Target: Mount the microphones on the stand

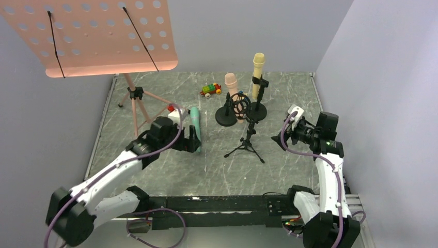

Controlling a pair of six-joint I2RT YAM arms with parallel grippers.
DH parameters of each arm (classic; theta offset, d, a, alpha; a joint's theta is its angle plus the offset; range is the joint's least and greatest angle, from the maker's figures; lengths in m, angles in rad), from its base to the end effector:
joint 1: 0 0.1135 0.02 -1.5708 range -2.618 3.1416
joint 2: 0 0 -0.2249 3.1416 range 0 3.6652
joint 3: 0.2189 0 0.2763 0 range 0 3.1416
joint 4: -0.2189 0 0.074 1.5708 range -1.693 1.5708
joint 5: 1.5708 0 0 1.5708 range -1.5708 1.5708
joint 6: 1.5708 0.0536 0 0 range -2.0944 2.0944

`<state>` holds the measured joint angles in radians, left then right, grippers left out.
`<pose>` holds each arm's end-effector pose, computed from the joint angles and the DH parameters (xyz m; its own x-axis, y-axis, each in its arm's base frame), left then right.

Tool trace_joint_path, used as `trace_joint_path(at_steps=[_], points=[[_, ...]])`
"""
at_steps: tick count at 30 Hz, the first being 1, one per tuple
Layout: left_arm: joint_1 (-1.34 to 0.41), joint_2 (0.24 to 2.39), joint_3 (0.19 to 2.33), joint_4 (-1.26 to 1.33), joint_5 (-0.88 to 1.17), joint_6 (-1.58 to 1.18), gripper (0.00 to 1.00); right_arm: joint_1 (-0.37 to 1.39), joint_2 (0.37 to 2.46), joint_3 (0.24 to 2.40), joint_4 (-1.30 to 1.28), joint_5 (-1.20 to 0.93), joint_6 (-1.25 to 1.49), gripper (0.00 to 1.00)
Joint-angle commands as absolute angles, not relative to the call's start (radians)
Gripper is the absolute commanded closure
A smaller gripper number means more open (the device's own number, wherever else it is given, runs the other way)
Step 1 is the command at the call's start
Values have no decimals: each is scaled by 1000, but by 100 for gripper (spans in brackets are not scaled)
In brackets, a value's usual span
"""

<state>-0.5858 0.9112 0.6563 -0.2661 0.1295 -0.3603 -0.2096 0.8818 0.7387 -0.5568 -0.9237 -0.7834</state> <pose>0.2200 -0.1543 0.2180 -0.6143 -0.0120 -0.7890 0.4542 0.8123 -0.3659 0.2376 -0.0068 0.2395 -0.1137 -0.4108 -0.9046 -0.7787 0.6024 -0.1757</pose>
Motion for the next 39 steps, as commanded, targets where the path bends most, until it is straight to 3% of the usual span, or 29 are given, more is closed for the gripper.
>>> trace_joint_path(at_steps=[1,3,9,13,15,23,29,33,39], points=[[-582,1116,808,-301,5,-547,1,-274,886,780,-587,-922,-812,0],[-582,1248,886,-336,-32,-538,1,-286,900,785,-577,-910,-789,0],[-583,1594,1105,-431,-141,-522,24,-316,895,790,-597,-939,-795,0],[-585,1767,1214,-504,-230,-525,30,-344,864,784,-598,-971,-794,0],[-585,1814,1248,-523,-261,-524,37,-359,853,784,-609,-994,-802,0],[-585,1965,1355,-572,-260,-501,46,-398,849,796,-645,-1046,-820,0],[-586,1957,1317,-536,-240,-483,72,-425,846,798,-661,-1074,-830,0],[-605,1841,1252,-516,-248,-431,90,-438,853,805,-689,-1096,-854,0],[-694,1510,1062,-466,-224,-262,100,-438,854,801,-757,-1169,-940,0]])
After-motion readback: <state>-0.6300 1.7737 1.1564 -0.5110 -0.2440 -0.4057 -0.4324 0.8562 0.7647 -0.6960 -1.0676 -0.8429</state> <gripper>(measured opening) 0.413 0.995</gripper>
